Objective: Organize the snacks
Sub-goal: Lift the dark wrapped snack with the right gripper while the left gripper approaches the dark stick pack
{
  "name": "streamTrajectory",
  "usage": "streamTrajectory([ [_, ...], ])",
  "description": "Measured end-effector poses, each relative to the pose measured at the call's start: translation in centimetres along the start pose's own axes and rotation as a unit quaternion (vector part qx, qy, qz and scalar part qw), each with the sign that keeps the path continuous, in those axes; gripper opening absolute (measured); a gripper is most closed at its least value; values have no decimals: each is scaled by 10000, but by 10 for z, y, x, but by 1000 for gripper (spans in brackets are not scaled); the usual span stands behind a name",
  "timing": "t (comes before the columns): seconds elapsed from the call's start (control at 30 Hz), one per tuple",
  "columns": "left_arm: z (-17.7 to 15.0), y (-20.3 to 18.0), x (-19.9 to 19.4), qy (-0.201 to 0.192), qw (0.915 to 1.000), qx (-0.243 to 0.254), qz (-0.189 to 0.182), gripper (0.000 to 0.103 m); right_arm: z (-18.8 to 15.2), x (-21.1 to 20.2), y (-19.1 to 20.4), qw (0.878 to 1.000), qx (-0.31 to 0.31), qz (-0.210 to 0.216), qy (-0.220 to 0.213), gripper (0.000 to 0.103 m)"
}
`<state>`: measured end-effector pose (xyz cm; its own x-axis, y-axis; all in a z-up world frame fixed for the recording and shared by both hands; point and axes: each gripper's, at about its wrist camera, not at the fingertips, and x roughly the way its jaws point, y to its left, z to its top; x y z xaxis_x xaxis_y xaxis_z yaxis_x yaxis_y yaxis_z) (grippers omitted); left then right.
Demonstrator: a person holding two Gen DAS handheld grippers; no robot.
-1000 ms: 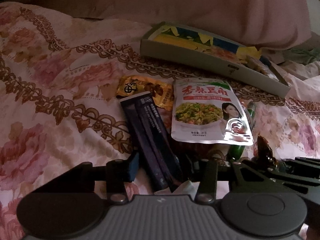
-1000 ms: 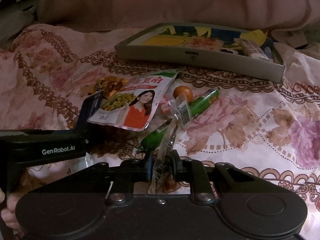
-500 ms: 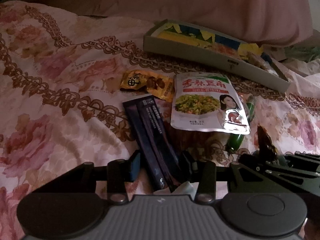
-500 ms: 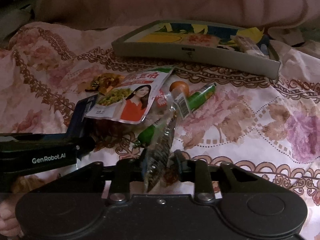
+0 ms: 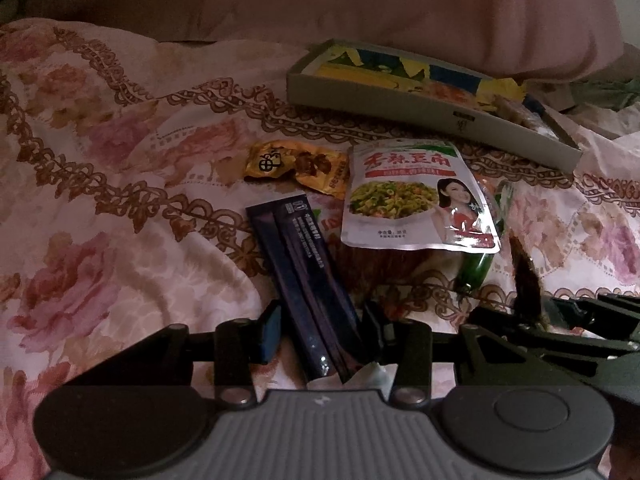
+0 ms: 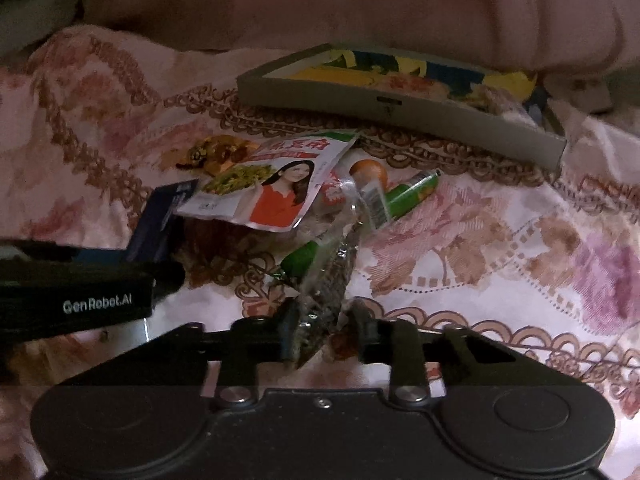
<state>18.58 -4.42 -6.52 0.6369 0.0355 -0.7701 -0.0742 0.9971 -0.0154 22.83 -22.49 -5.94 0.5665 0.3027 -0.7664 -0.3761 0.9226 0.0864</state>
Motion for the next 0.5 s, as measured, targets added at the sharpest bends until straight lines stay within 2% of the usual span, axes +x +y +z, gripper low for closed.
streamTrajectory([
  [0.3, -8, -3, -10, 13, 10000, 15, 97, 45, -3, -7, -3, 10000, 94, 2, -25, 16],
  [0.5, -8, -1, -15, 38, 9998, -162, 111, 45, -8, -18, -11, 9990, 406, 148, -63, 13],
])
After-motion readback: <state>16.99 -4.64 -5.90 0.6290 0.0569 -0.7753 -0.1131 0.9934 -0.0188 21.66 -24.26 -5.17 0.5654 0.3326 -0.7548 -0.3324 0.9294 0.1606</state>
